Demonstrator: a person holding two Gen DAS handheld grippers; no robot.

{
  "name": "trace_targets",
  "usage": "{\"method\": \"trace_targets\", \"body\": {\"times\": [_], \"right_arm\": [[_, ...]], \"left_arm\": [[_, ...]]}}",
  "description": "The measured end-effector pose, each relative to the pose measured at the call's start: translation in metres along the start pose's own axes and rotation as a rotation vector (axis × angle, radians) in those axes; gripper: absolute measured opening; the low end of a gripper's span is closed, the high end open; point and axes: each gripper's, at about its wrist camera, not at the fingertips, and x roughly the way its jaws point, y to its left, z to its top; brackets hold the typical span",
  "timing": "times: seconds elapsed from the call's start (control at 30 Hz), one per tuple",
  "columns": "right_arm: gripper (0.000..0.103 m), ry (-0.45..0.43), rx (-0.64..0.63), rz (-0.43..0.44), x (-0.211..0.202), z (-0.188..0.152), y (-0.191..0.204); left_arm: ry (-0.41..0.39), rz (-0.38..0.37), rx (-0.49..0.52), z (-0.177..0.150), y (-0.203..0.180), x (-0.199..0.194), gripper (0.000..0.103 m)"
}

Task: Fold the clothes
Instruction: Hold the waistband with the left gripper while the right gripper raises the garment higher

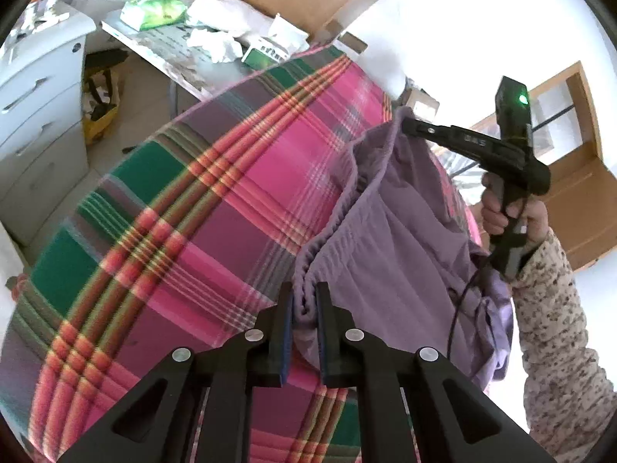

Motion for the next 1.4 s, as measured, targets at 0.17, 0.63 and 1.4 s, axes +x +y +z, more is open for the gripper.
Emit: {"method": "trace_targets", "body": {"times": [0.17, 0.63, 1.4], "right_arm": [[0.010, -0.008, -0.061, -0.017, 0.016, 0.022, 0.026], [0.010, 0.044, -0.053, -0.046, 0.075, 0.033, 0.049], [0.027, -0.112, 0.267, -0.147, -0.101, -0.060, -0.006]], "left_arm": [[-0.043, 0.008, -0.024, 0.001, 0.013, -0.017, 0.011], [-0.071, 0.047, -0.077, 0.005, 0.044, -0.030, 0.010], [-0.061, 0.112, -0.063, -0.004, 0.040, -0.035, 0.012]]}}
